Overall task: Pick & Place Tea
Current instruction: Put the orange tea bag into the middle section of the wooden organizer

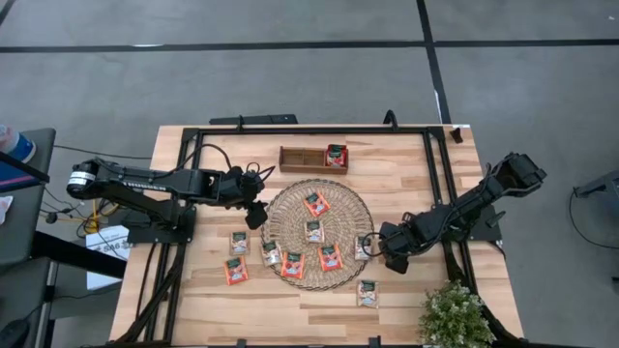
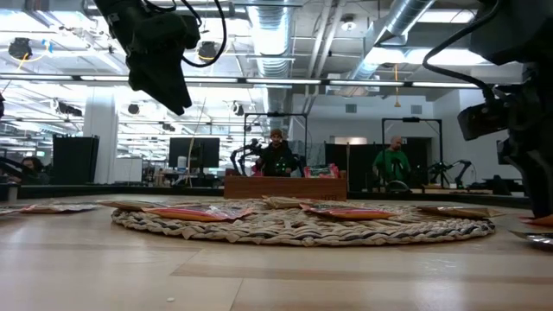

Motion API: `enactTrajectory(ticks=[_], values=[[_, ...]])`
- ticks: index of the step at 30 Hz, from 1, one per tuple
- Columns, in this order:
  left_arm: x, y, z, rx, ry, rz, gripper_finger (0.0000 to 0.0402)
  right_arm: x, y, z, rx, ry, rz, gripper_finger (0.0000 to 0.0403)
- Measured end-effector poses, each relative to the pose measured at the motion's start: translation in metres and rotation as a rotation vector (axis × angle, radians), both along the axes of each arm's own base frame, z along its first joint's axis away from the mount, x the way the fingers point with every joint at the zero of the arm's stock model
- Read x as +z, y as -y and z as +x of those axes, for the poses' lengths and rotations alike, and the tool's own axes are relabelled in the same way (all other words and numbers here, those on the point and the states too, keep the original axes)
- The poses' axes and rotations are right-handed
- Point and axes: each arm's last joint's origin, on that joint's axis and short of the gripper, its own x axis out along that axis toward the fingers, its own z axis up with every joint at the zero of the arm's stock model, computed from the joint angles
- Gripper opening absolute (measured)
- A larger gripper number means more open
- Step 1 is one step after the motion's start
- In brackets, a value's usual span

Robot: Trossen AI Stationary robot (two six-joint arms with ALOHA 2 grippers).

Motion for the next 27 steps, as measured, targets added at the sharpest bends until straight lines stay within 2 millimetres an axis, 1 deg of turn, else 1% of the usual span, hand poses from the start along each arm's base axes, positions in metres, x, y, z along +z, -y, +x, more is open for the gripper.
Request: enactTrajectory(ticks=[3,10,16,21,27], values=[[0.001,0.0,0.001,0.0,0.017,0.0,0.0223,0.0,0.003,0.002,0.005,-0.009,0.033,0.0189],[0.003,0.0,0.004,-0.013,0.051,0.01,0.0223,0.0,0.018,0.009,0.01,-0.035,0.111,0.0193],[0.003,0.0,0.004,-0.022,0.049,0.017,0.0223,0.0,0.03,0.011,-0.004,-0.052,0.15,0.0166],[0.003,0.0,0.004,-0.022,0.049,0.017,0.0223,0.0,0.031,0.011,-0.005,-0.053,0.125,0.0142],[0.003,0.0,0.004,-0.022,0.049,0.017,0.0223,0.0,0.027,0.009,-0.083,-0.047,0.067,0.0133]])
